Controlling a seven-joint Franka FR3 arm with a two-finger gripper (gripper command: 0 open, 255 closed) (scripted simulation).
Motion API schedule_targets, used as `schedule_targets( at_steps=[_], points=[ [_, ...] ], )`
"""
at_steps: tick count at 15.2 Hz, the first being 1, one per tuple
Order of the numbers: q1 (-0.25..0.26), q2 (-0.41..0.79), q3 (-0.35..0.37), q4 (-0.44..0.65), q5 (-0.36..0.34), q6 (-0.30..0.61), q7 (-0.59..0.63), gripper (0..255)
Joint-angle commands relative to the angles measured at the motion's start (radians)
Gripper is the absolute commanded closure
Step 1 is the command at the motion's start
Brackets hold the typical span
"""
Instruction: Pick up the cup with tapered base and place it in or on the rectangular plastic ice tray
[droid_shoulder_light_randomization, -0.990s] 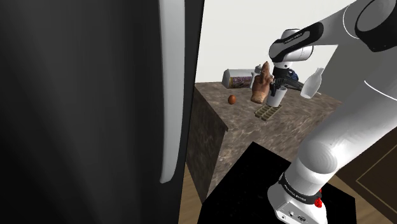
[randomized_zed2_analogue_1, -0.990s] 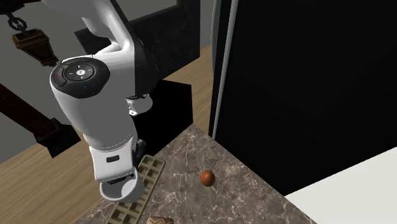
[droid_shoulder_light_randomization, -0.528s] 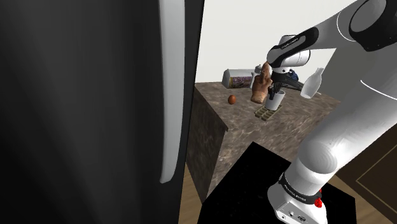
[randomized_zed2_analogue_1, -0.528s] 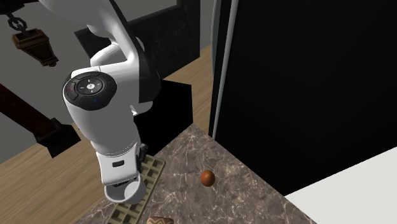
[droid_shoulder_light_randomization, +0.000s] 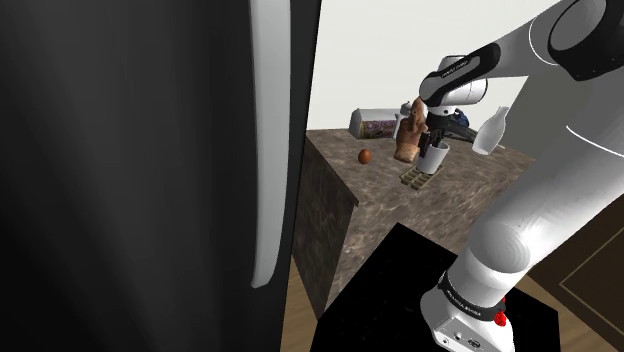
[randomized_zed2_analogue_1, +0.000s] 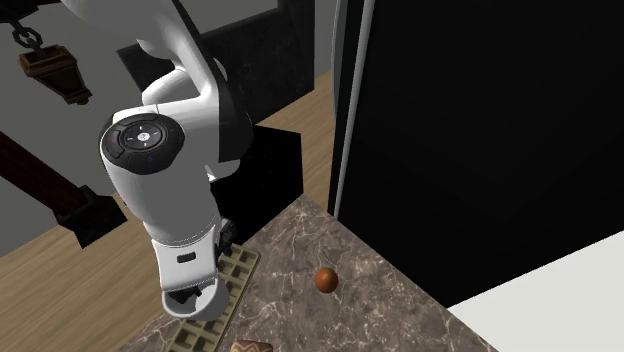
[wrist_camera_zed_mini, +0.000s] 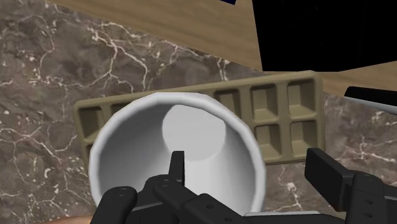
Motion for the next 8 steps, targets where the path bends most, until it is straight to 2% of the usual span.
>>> schedule_targets(
  at_steps=[1, 2, 6, 8],
  points=[
    [0.0, 0.0, 0.0, 0.0, 0.0, 0.0, 0.0, 0],
    [0.0, 0.0, 0.0, -0.001, 0.0, 0.001, 0.0, 0],
    [0.006, -0.067, 0.026, 0.072, -0.023, -0.134, 0.022, 0],
    [0.006, -0.068, 0.027, 0.072, -0.023, -0.134, 0.022, 0]
  ],
)
